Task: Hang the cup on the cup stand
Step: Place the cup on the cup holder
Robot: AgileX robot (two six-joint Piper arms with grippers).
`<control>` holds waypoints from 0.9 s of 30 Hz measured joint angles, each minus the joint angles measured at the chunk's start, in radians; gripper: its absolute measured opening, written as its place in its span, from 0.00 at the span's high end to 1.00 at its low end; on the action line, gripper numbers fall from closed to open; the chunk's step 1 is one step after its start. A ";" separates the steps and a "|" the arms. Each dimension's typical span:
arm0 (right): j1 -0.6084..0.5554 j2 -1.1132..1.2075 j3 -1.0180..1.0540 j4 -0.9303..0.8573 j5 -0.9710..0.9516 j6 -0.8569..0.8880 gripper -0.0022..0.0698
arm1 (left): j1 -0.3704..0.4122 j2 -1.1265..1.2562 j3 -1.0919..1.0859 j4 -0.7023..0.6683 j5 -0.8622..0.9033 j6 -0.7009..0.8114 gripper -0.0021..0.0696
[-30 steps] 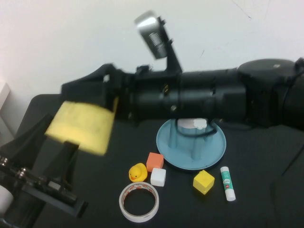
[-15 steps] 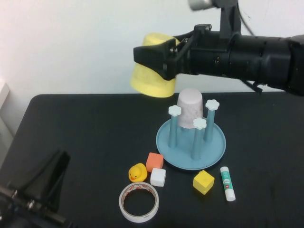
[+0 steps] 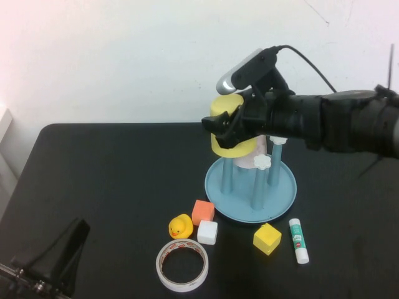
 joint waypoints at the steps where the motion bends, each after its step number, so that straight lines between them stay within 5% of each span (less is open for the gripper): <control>1: 0.000 0.014 -0.013 0.002 -0.005 0.000 0.16 | 0.000 0.000 0.000 0.000 0.000 0.000 0.97; 24: -0.001 0.158 -0.126 0.012 -0.061 0.105 0.16 | 0.000 0.000 0.000 0.002 0.000 -0.002 0.97; 27: -0.001 0.170 -0.126 0.014 -0.075 0.164 0.10 | 0.000 0.000 0.000 0.002 0.000 -0.002 0.97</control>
